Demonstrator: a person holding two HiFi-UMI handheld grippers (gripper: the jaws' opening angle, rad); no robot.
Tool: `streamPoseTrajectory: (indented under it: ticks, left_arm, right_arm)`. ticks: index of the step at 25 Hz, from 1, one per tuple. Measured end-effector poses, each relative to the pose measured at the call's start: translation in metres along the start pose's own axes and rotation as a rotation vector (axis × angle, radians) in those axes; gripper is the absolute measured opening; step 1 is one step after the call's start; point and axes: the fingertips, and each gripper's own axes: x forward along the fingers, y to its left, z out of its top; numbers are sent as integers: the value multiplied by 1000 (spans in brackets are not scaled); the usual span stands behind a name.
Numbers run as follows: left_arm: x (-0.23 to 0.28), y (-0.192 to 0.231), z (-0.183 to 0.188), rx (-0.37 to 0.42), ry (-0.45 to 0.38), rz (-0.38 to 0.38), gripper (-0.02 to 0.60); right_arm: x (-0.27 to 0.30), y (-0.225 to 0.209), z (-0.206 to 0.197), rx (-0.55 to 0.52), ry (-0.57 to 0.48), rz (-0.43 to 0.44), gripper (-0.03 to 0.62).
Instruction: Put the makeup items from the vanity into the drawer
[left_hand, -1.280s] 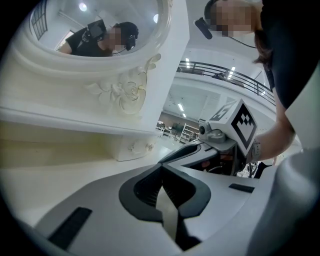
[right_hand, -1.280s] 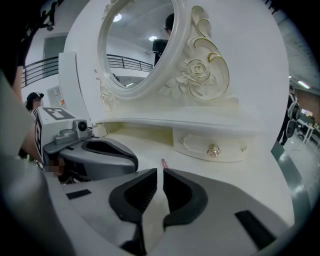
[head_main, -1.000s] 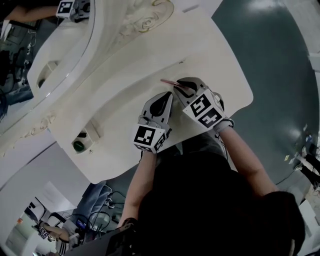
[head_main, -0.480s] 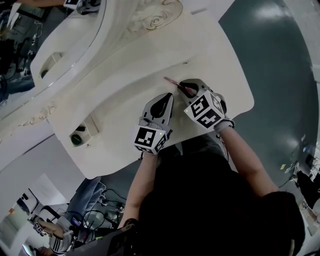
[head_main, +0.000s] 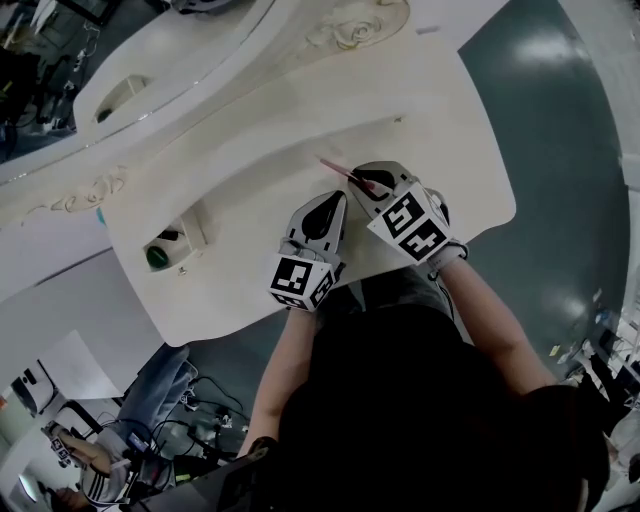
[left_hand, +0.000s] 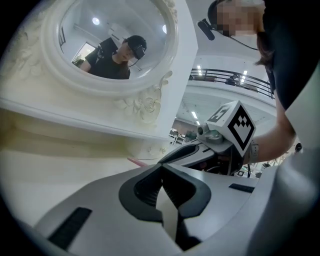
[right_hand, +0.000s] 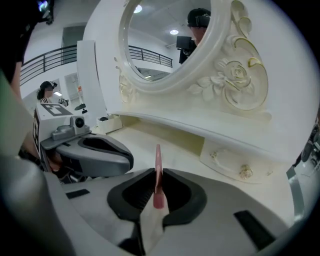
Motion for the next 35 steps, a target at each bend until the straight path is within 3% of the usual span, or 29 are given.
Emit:
streamPoseTrajectory:
  ticks: [22,27,35]
  left_arm:
    - [-234,139,5,-61,-157,309,12]
    - [-272,162,3,-69,-180,358,12]
    - [-310,187,-1,-83,-204,389,12]
  right_arm:
    - [113,231,133,-237,-32,262,60]
    - [135,268,152,-280,-33,301,61]
    - [163,295,168,-303,-5,294,61]
